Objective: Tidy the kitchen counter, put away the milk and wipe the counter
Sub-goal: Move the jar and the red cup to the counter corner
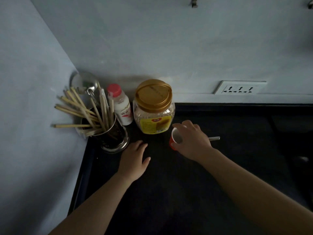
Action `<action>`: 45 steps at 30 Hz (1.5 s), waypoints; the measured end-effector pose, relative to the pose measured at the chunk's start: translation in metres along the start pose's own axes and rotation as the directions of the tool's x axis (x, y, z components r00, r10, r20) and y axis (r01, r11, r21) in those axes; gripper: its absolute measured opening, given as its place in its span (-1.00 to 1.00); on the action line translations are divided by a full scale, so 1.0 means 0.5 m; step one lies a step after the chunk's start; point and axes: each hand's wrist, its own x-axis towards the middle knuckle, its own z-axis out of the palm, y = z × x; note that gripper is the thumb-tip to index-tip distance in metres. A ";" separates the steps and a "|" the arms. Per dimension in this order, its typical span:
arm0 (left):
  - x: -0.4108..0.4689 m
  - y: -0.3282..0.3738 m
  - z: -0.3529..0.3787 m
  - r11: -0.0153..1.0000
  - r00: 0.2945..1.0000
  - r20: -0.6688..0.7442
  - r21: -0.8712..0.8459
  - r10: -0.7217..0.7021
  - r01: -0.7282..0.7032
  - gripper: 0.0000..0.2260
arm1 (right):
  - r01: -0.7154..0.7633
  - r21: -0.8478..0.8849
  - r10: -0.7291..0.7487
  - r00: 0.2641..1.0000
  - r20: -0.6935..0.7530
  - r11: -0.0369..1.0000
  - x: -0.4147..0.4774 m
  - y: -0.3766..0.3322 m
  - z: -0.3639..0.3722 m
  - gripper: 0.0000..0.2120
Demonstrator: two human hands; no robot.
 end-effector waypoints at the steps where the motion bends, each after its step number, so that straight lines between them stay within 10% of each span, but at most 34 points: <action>1: 0.001 -0.002 0.010 1.000 1.000 0.023 0.029 -0.010 0.009 -0.51 | -0.006 -0.017 0.006 1.000 -0.001 1.000 0.008 0.000 0.000 -0.39; 26: -0.009 -0.014 0.043 0.989 0.996 0.081 0.148 -0.036 0.024 -0.48 | -0.018 -0.185 0.013 0.999 -0.030 0.983 0.055 -0.046 0.026 -0.30; 34: 0.003 0.004 -0.019 1.000 0.996 0.084 -0.015 -0.007 0.009 -0.54 | 0.195 0.026 -0.188 0.968 -0.167 0.981 -0.072 -0.038 0.034 -0.52; 45: 0.033 0.155 -0.087 0.941 0.960 -0.172 -0.221 0.221 -0.256 -0.71 | -0.155 0.013 0.154 0.986 0.066 0.988 -0.114 0.110 0.145 -0.31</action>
